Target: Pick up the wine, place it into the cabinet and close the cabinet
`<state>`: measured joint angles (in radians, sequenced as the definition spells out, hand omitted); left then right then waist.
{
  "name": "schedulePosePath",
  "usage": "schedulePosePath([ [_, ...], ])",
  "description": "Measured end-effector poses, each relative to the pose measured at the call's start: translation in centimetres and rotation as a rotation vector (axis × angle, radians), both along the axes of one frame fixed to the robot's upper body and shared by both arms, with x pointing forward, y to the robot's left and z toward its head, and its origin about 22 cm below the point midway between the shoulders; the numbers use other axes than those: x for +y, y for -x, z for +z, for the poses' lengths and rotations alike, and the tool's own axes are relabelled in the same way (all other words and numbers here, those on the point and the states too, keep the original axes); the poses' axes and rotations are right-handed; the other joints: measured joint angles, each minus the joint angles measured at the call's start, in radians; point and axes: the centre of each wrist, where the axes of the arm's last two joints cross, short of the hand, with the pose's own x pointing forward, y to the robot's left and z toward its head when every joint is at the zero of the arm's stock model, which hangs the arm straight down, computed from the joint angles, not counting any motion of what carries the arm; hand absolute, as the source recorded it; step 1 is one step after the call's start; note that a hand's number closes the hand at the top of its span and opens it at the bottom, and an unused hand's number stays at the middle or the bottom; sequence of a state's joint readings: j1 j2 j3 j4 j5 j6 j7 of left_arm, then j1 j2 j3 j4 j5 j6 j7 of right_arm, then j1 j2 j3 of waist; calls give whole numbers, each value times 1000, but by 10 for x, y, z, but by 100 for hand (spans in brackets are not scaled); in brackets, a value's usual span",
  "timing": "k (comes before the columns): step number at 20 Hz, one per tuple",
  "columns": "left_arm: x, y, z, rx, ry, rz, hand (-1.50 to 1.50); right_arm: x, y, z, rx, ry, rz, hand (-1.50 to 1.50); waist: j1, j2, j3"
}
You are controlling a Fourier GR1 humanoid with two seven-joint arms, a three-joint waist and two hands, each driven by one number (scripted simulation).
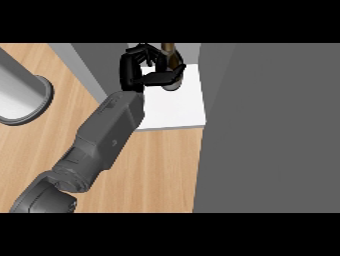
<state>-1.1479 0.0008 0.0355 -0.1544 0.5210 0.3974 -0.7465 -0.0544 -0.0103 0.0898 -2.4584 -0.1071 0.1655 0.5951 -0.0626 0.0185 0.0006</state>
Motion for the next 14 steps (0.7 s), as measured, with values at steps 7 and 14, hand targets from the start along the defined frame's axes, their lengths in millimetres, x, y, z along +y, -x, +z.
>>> schedulePosePath([
  [7, 4, 3, -8, 18, -59, 31, -150, 2, -3, 1, -5, -1, 4, -150, -4, 3, 0],
  [14, 8, 5, -15, 47, -121, 47, -150, 2, -3, 2, -13, -7, 5, -150, -10, 4, 0],
])
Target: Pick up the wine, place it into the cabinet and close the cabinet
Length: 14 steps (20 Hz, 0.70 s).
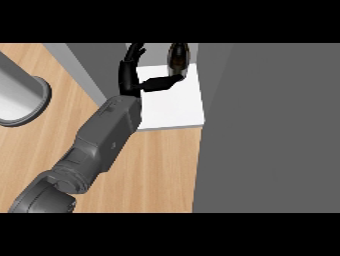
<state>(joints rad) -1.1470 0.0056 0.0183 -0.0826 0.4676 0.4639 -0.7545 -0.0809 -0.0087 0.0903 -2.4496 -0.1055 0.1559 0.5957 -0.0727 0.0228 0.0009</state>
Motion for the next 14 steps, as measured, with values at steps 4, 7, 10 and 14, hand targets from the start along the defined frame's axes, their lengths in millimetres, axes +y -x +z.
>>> schedulePosePath([
  [4, 3, 4, -9, 6, -43, 17, -150, 0, -1, 1, -8, 4, 1, -150, -5, 5, -1],
  [7, 4, 4, -9, 4, -42, 25, -150, -1, -1, 0, -5, 6, 1, -150, -7, 5, -1],
  [10, 5, 5, -10, -22, -24, 29, -150, -2, -1, -1, -8, 9, 5, -150, -9, 5, 0],
  [14, 4, 6, -12, -32, -15, 23, -150, 3, -1, -1, -6, 2, 21, -150, -8, 5, 0],
])
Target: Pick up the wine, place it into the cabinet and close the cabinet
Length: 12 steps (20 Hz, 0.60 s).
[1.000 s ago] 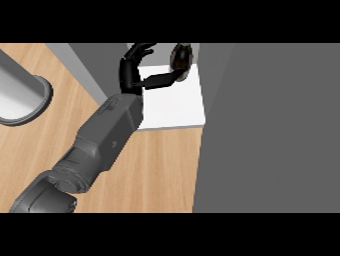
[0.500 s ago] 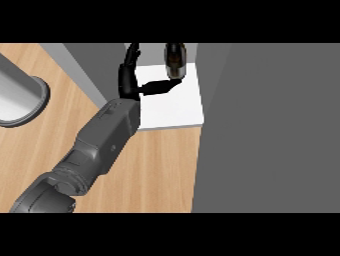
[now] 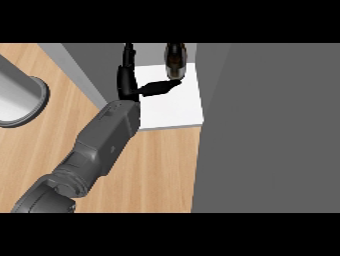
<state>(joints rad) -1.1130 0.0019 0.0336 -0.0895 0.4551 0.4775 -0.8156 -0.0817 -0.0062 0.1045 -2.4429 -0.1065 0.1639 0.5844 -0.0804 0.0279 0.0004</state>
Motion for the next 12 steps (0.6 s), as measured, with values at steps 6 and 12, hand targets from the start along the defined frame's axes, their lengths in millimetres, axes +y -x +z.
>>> schedulePosePath([
  [6, 1, 3, -5, -27, 9, -49, -150, 1, 0, 1, -4, 0, 2, -150, 1, 0, -1],
  [12, 1, 3, -5, -43, 19, -104, -150, 3, 0, 3, 4, -6, 4, -150, 3, 0, -2],
])
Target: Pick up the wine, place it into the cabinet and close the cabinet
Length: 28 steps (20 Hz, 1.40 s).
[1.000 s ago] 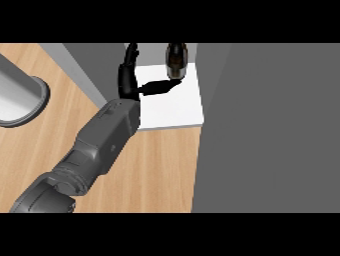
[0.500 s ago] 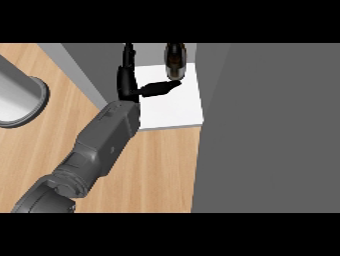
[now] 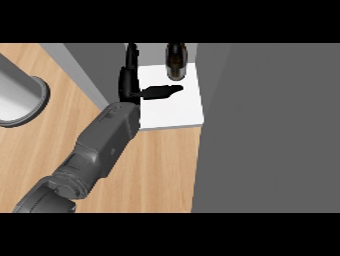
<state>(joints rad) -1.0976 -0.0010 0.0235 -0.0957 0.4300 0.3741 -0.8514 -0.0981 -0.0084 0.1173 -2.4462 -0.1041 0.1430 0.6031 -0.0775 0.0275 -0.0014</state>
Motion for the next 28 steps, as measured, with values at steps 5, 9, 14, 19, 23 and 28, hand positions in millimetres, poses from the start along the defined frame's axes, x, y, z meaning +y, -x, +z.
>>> schedulePosePath([
  [5, 0, 1, -2, -6, 2, -43, -150, 0, 1, 0, 7, -1, 1, -150, 1, -3, 0],
  [9, 0, 1, -2, -6, 37, -57, -150, 0, -1, 3, 6, 2, 1, -150, 0, -5, -1],
  [14, 1, 2, -2, -21, 90, -75, -150, 3, 0, 1, 8, -5, 9, -150, -4, -9, 0],
  [19, 0, 3, -3, -23, 125, -95, -150, 3, 0, 0, 14, -13, 9, -150, -2, -14, 0],
  [23, -2, 7, -6, -15, 140, -104, -150, 5, 2, 0, 28, -13, 7, -150, 6, -20, -1],
  [28, -3, 29, -27, 10, 164, -101, -150, 6, 1, 3, 18, -7, -3, -150, 20, -27, 0],
])
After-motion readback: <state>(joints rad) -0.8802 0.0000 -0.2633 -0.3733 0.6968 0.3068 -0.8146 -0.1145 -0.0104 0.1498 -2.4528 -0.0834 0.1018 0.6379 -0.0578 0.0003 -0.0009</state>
